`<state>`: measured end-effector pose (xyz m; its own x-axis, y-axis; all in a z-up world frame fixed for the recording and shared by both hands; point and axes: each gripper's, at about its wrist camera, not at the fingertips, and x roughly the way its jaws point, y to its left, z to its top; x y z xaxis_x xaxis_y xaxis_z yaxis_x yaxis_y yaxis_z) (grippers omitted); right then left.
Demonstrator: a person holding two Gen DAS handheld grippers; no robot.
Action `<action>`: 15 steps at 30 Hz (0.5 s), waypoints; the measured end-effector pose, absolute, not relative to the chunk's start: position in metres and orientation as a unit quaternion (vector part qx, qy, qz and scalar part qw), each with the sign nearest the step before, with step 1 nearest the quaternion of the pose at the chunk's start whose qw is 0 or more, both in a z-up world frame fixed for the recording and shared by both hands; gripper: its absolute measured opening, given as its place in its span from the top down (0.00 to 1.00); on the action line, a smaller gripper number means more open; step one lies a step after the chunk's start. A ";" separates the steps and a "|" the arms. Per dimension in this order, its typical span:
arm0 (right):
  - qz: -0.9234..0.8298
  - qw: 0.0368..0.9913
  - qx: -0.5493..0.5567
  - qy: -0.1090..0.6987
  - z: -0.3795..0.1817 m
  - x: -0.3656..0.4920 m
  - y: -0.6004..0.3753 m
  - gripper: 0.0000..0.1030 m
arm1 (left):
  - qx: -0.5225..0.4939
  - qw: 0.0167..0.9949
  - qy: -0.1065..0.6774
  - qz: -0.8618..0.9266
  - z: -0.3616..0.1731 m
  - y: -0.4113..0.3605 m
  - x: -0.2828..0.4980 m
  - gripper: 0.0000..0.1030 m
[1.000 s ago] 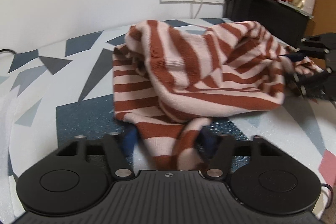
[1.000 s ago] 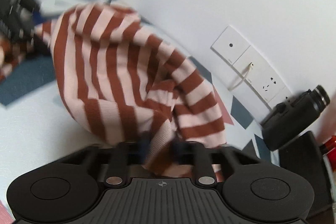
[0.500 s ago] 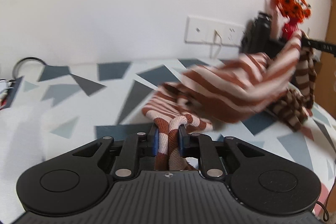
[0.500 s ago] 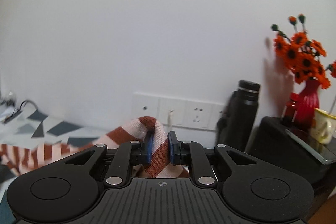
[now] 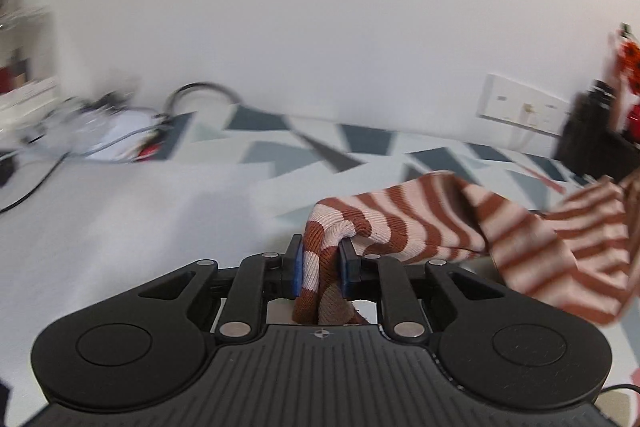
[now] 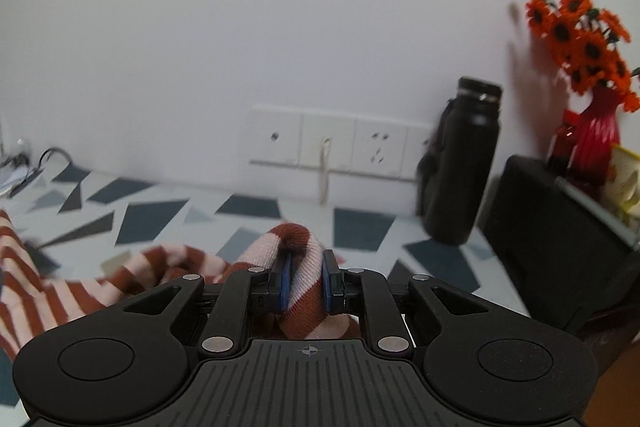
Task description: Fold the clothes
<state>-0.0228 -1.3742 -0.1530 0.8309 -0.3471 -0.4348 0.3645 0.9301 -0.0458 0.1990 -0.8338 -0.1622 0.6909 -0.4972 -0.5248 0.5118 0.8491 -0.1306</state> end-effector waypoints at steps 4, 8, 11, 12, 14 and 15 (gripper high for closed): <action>-0.173 0.956 0.008 0.237 -0.163 -0.019 -1.363 0.84 | 0.059 0.915 0.291 -0.274 -0.168 -0.838 0.196 0.81; -0.179 0.952 -0.011 0.247 -0.169 -0.021 -1.354 0.68 | 0.140 0.903 0.272 -0.302 -0.169 -0.871 0.174 0.34; -0.192 0.948 -0.027 0.251 -0.172 -0.030 -1.350 0.51 | 0.182 0.897 0.234 -0.329 -0.162 -0.892 0.153 0.31; -0.194 0.948 -0.026 0.252 -0.172 -0.034 -1.350 0.48 | 0.190 0.893 0.226 -0.341 -0.160 -0.899 0.147 0.31; -0.186 0.950 -0.011 0.251 -0.169 -0.044 -1.350 0.48 | 0.206 0.884 0.208 -0.365 -0.156 -0.911 0.134 0.31; -0.182 0.951 -0.004 0.251 -0.168 -0.049 -1.349 0.48 | 0.214 0.879 0.199 -0.377 -0.154 -0.917 0.128 0.31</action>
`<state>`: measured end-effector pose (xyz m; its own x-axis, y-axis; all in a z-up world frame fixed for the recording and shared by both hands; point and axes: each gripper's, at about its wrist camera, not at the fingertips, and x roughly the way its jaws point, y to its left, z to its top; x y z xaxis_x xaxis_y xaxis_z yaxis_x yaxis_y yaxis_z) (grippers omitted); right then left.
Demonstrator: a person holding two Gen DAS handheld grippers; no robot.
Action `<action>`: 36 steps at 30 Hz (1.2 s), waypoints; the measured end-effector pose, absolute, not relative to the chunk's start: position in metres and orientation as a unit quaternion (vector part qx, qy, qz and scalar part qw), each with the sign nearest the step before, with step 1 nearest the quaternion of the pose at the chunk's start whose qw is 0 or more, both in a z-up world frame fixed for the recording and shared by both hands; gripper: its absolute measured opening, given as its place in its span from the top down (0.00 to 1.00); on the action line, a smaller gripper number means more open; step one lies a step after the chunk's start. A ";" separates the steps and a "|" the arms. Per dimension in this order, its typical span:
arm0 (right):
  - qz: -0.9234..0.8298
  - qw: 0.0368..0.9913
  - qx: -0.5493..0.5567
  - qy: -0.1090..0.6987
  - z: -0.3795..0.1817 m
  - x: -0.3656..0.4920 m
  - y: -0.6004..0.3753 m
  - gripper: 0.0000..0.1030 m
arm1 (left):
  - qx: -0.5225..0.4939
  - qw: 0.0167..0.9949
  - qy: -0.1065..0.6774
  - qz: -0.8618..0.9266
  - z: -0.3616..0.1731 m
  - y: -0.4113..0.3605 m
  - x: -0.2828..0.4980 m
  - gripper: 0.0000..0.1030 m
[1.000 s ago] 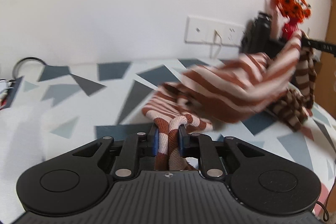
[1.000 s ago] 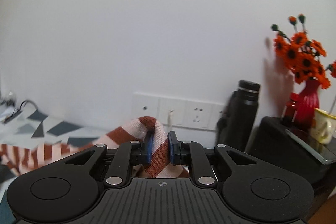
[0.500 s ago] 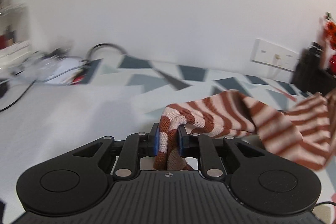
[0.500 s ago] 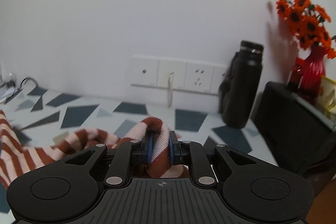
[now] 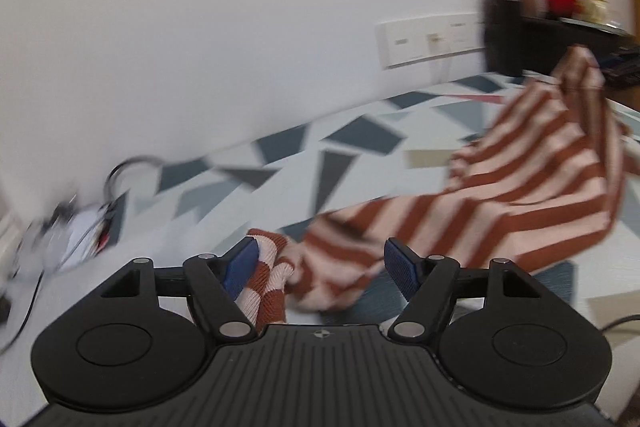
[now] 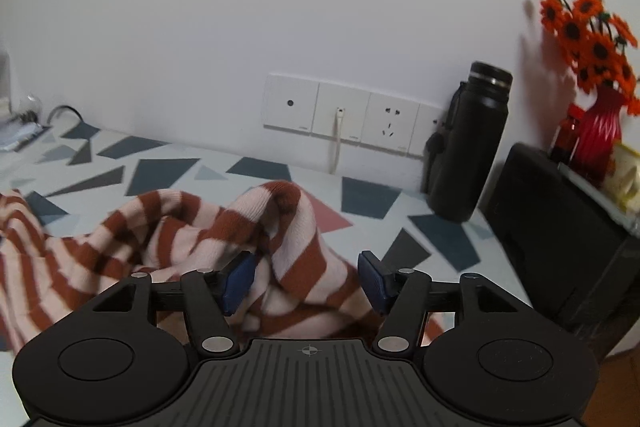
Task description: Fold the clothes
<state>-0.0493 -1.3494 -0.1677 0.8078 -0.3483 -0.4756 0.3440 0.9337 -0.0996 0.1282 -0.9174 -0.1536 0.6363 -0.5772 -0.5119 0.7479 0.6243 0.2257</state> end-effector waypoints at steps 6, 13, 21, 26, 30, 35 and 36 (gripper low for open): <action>-0.164 0.956 -0.028 0.241 -0.161 -0.076 -1.337 0.48 | 0.240 0.834 0.198 -0.456 -0.160 -0.955 0.093 0.31; -0.109 0.959 -0.030 0.261 -0.176 -0.094 -1.325 0.47 | 0.219 0.801 0.239 -0.503 -0.173 -0.985 0.081 0.31; -0.067 0.957 -0.041 0.280 -0.215 -0.081 -1.315 0.46 | 0.213 0.798 0.291 -0.484 -0.203 -1.007 0.096 0.33; -0.028 0.957 0.012 0.289 -0.226 -0.070 -1.320 0.85 | 0.169 0.814 0.297 -0.470 -0.200 -1.000 0.103 0.86; -0.018 0.964 0.049 0.261 -0.218 -0.080 -1.325 0.95 | 0.112 0.827 0.300 -0.462 -0.189 -0.981 0.107 0.90; -0.024 0.980 0.066 0.186 -0.184 -0.109 -1.326 0.95 | 0.042 0.853 0.248 -0.458 -0.161 -0.950 0.093 0.91; -0.024 0.984 0.067 0.164 -0.175 -0.116 -1.324 0.95 | 0.031 0.857 0.235 -0.457 -0.155 -0.945 0.089 0.91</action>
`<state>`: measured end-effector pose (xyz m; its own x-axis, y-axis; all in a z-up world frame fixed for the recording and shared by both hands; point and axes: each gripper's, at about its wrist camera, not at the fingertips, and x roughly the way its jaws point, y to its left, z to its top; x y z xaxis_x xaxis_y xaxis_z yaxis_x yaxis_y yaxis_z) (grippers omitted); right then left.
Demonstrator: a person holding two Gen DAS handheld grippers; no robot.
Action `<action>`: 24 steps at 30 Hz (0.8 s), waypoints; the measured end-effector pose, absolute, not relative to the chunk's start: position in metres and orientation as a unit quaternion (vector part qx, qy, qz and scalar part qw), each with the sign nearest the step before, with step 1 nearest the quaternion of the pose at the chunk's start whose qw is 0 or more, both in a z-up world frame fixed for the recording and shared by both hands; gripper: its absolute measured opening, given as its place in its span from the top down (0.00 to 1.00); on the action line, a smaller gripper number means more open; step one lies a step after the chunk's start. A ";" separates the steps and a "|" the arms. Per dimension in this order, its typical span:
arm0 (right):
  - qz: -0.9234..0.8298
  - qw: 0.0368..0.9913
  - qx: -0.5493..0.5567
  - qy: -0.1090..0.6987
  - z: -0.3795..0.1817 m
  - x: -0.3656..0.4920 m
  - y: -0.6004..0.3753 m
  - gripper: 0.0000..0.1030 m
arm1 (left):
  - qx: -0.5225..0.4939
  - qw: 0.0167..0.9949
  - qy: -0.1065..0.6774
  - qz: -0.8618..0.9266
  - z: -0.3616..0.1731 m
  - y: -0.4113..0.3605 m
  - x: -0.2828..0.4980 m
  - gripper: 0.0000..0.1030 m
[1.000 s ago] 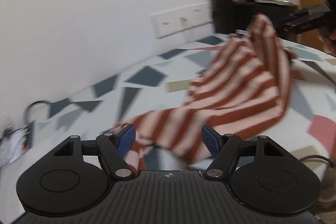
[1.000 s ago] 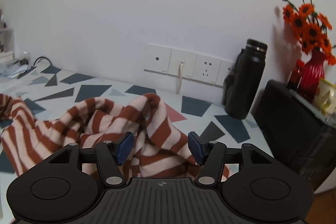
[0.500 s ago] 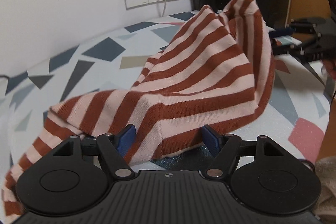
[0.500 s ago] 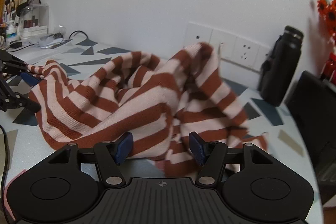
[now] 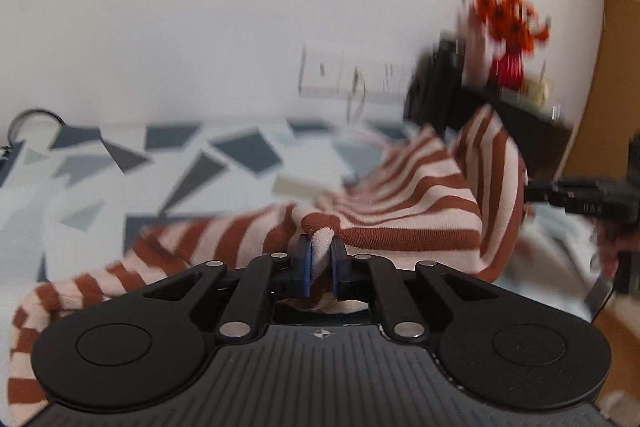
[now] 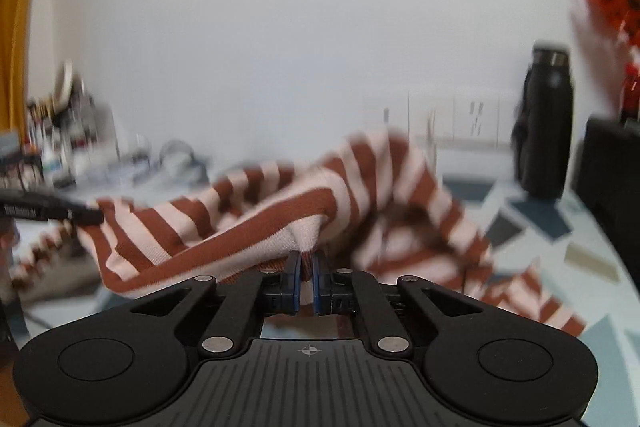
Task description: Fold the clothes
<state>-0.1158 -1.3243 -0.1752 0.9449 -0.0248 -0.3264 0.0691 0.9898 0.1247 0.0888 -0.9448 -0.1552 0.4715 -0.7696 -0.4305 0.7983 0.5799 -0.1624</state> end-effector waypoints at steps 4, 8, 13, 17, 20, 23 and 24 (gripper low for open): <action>-0.026 0.994 0.065 0.090 -0.139 -0.137 -1.320 0.96 | -0.010 0.872 0.183 -0.453 -0.134 -0.928 0.074 0.91; -0.029 0.997 0.056 0.048 -0.111 -0.146 -1.320 0.98 | -0.033 0.884 0.129 -0.448 -0.112 -0.913 0.061 0.91; -0.039 0.997 0.044 0.057 -0.103 -0.126 -1.323 1.00 | -0.035 0.895 0.084 -0.436 -0.094 -0.903 0.061 0.91; -0.046 0.991 0.013 0.123 -0.132 -0.088 -1.320 1.00 | -0.027 0.903 0.113 -0.414 -0.113 -0.913 0.083 0.91; -0.050 0.983 -0.020 0.176 -0.158 -0.069 -1.319 0.95 | -0.018 0.908 0.142 -0.394 -0.132 -0.922 0.102 0.91; -0.039 0.975 -0.055 0.212 -0.179 -0.071 -1.315 0.87 | -0.032 0.911 0.170 -0.374 -0.151 -0.914 0.119 0.91; -0.031 0.972 -0.068 0.221 -0.184 -0.074 -1.312 0.81 | -0.034 0.912 0.176 -0.368 -0.155 -0.910 0.123 0.91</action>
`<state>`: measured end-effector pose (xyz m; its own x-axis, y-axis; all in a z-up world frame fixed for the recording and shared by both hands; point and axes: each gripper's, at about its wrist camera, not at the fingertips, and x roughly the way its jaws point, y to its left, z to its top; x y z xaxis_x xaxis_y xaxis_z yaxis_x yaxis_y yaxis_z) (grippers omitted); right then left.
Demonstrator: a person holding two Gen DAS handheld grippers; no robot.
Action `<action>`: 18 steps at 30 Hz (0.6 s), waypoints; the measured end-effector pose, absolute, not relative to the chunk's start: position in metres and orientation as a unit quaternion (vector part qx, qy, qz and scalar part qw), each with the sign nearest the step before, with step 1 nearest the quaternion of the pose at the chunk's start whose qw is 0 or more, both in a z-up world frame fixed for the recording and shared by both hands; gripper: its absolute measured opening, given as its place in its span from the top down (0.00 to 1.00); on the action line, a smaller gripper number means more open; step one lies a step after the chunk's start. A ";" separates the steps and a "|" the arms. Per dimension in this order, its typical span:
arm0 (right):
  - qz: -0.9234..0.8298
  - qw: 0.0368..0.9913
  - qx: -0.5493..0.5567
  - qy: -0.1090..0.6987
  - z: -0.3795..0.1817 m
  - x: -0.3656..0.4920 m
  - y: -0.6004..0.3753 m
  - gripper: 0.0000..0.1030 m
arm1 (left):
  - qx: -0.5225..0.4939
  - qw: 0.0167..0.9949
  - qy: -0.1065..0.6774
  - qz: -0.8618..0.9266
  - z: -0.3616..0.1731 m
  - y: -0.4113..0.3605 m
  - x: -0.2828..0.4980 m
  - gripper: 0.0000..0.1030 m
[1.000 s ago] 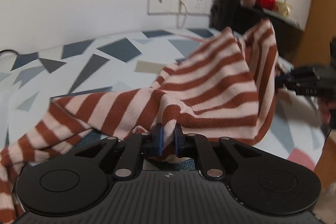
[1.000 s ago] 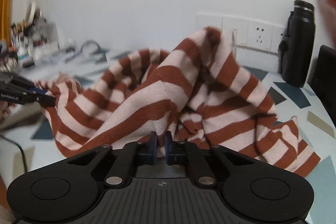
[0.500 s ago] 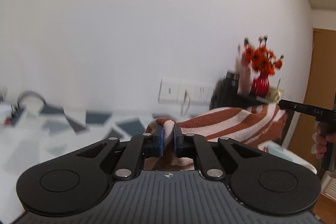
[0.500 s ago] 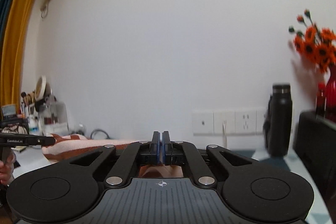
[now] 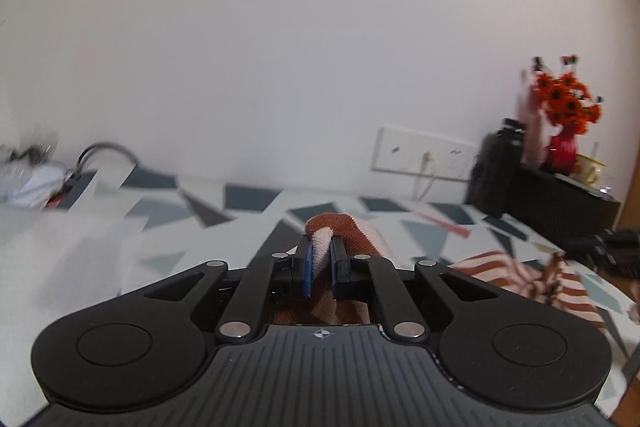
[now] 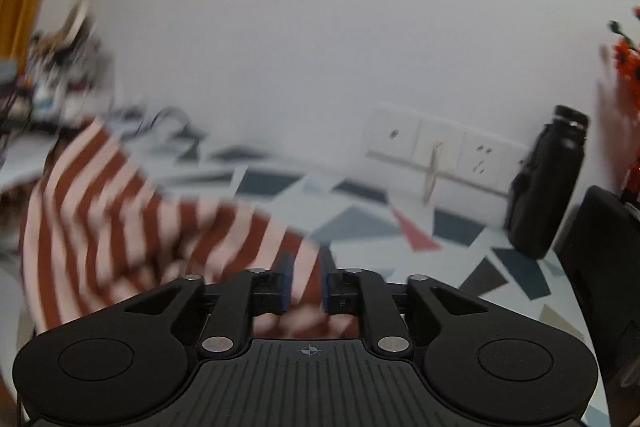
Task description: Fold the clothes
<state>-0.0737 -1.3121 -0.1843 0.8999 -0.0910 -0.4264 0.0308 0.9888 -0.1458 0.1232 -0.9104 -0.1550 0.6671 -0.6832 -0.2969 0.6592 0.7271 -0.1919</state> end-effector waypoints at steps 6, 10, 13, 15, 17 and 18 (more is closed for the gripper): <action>-0.005 0.958 -0.096 0.269 -0.205 -0.084 -1.288 0.72 | -0.050 0.907 0.213 -0.360 -0.170 -0.902 0.143 0.91; 0.035 0.953 -0.074 0.291 -0.211 -0.090 -1.272 0.67 | -0.050 0.904 0.225 -0.361 -0.180 -0.903 0.142 0.91; 0.077 0.951 -0.076 0.288 -0.212 -0.098 -1.258 0.46 | -0.052 0.902 0.231 -0.360 -0.185 -0.900 0.142 0.91; 0.095 0.949 -0.094 0.286 -0.213 -0.103 -1.248 0.44 | -0.053 0.900 0.239 -0.362 -0.188 -0.897 0.143 0.91; 0.109 0.945 -0.097 0.294 -0.216 -0.105 -1.242 0.43 | -0.049 0.897 0.246 -0.365 -0.191 -0.897 0.144 0.91; 0.115 0.943 -0.092 0.300 -0.217 -0.104 -1.241 0.43 | -0.044 0.896 0.250 -0.366 -0.193 -0.897 0.144 0.90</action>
